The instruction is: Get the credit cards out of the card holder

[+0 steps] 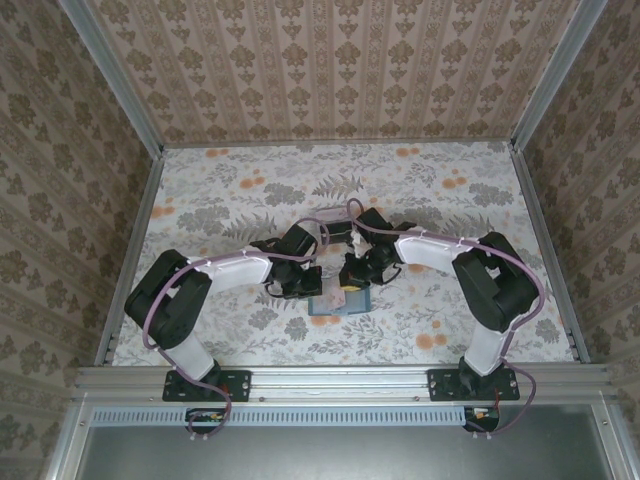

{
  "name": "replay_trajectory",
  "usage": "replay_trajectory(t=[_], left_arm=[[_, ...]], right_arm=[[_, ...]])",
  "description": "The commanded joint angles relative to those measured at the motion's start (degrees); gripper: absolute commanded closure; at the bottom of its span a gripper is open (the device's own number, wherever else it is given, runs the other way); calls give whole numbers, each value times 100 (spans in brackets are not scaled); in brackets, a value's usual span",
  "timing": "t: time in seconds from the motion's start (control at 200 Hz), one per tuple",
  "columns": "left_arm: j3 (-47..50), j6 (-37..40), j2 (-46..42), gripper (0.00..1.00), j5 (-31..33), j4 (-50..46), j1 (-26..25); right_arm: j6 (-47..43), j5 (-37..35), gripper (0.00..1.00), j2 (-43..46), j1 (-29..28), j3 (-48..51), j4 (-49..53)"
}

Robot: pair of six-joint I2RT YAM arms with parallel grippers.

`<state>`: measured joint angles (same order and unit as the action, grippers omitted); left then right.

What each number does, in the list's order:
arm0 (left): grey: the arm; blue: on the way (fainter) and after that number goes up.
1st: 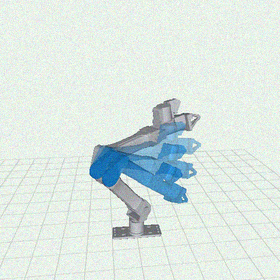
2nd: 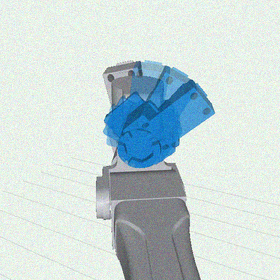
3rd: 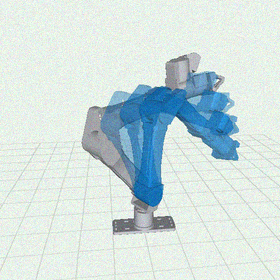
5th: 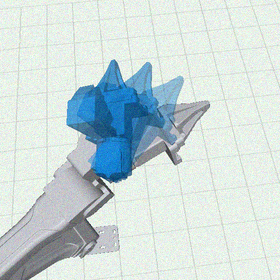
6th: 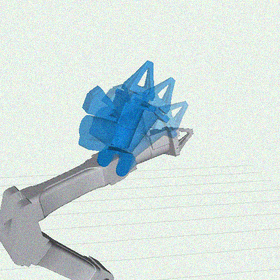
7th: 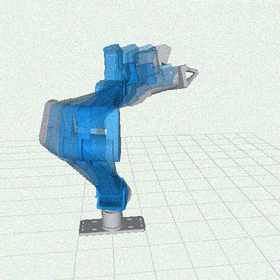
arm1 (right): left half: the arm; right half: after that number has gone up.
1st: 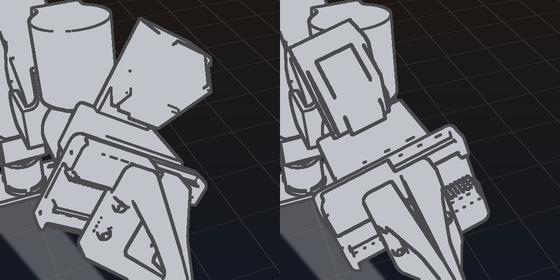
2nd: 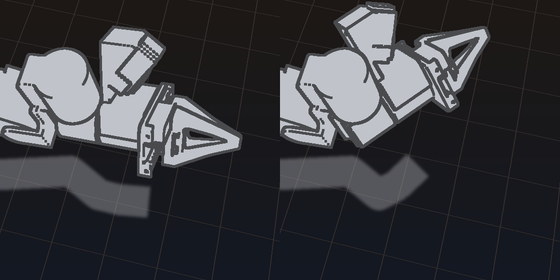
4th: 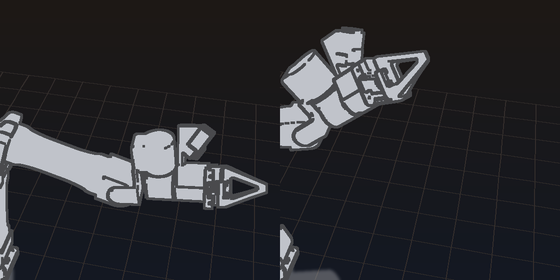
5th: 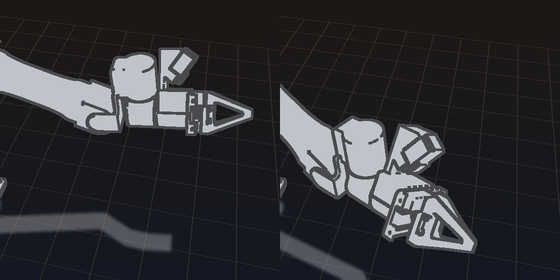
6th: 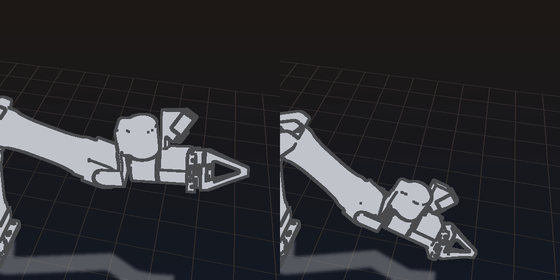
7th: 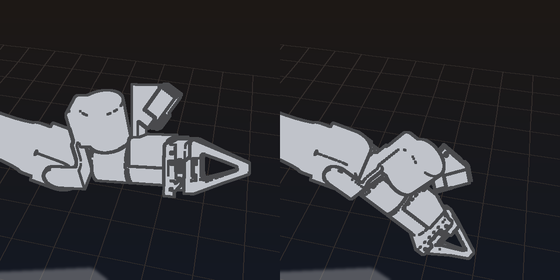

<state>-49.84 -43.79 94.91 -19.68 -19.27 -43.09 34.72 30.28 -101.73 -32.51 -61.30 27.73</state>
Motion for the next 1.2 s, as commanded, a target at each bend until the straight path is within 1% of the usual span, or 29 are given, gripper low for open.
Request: replay_trajectory(t=[0.0, 0.235, 0.48, 0.74, 0.8, 0.87, 1.025, 1.195], left_arm=[[158, -42, -42, 100, 123, -285, -2], [278, -144, -200, 99, 125, -209, -15], [350, -224, -257, 99, 87, -105, -69], [545, -392, -555, 98, 131, -15, -111], [559, -385, -588, 98, 144, -33, -111], [564, -376, -612, 97, 149, -42, -103], [538, -324, -573, 96, 131, -49, -99], [455, -247, -492, 96, 70, -91, -94]], right_arm=[[-406, -644, 91, 168, 27, -179, 892], [-554, -905, 91, 238, 21, -391, 1235], [-524, -798, 90, -25, -122, -691, 1183], [-484, -804, 90, -234, -341, -980, 1366], [-459, -820, 89, -257, -370, -998, 1426], [-439, -835, 85, -282, -403, -1015, 1506], [-352, -840, 79, -223, -479, -955, 1526], [-174, -646, 79, -93, -515, -811, 1353]])
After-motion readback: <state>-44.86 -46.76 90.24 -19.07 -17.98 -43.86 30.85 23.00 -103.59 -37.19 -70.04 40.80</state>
